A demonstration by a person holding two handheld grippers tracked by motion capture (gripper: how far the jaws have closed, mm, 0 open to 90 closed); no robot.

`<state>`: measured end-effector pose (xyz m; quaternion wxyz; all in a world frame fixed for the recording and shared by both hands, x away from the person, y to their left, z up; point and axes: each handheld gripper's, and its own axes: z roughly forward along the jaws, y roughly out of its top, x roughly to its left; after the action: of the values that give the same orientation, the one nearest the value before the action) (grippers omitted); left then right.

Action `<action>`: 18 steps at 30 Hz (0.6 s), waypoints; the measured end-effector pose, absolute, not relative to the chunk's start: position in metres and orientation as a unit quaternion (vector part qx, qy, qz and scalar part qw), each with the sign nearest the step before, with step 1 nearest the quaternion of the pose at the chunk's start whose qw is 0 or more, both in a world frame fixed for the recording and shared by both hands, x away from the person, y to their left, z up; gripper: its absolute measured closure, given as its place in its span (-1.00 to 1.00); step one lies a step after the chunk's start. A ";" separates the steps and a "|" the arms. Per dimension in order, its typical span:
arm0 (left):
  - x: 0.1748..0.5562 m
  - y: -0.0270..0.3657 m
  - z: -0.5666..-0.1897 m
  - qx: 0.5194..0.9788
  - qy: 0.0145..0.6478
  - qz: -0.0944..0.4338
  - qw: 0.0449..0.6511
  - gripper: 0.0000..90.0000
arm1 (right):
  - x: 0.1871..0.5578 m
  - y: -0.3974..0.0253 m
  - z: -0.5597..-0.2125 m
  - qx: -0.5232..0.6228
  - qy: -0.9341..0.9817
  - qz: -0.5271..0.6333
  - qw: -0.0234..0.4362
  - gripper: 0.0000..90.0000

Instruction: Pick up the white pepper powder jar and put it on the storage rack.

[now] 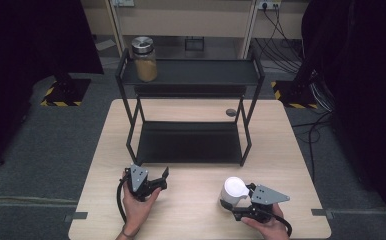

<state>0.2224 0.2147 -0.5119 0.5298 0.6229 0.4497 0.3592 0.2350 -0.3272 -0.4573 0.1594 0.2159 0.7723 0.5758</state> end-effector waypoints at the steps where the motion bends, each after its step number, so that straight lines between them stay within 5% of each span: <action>1: 0.222 0.215 -0.512 0.623 0.449 0.359 0.530 -0.96 | 0.233 -0.326 -0.455 0.219 0.769 0.578 0.166 -0.32; 18: 0.224 0.216 -0.511 0.625 0.448 0.357 0.530 -0.96 | 0.222 -0.300 -0.418 0.290 0.705 0.579 0.288 -0.32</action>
<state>0.2236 0.2160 -0.5115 0.5302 0.6255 0.4475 0.3569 0.2216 -0.2997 -0.4176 0.2875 0.2904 0.7054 0.5792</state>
